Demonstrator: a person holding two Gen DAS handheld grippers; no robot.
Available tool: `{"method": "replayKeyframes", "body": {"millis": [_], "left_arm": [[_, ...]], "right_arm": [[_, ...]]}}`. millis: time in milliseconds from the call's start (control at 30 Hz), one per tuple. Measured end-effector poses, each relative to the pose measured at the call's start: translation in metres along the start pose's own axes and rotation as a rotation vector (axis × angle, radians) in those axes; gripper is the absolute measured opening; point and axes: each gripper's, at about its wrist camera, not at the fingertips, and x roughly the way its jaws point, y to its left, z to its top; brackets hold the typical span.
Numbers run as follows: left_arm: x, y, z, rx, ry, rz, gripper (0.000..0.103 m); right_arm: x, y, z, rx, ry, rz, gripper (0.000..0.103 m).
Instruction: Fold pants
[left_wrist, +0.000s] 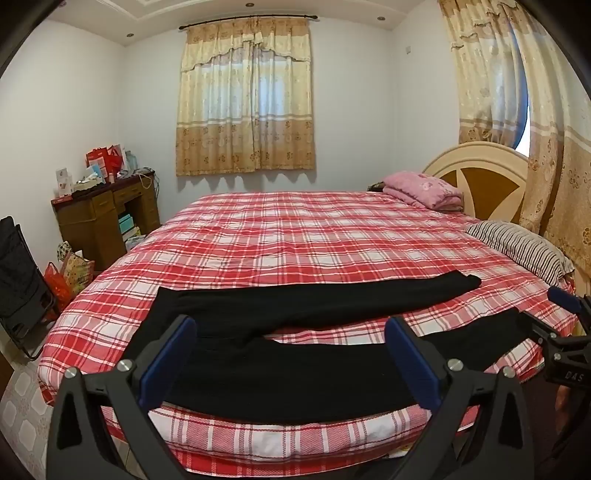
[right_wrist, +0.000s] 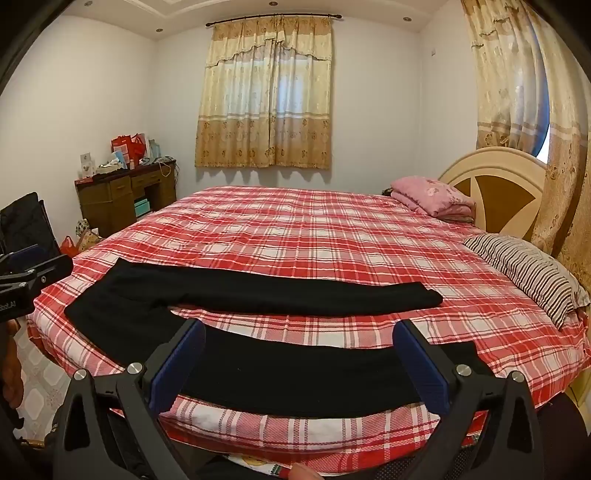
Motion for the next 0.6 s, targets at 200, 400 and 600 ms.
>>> {"method": "replayKeyframes", "body": {"millis": [200, 400, 600], "left_arm": [[0.0, 0.001, -0.001, -0.002, 0.001, 0.0, 0.103], [0.002, 0.001, -0.003, 0.0, 0.007, 0.0, 0.103], [0.01, 0.001, -0.008, 0.001, 0.026, -0.005, 0.103]], "right_arm": [[0.007, -0.005, 0.0, -0.003, 0.007, -0.007, 0.102], [0.013, -0.007, -0.002, -0.002, 0.025, -0.013, 0.102], [0.019, -0.008, -0.004, -0.008, 0.044, -0.023, 0.102]]}}
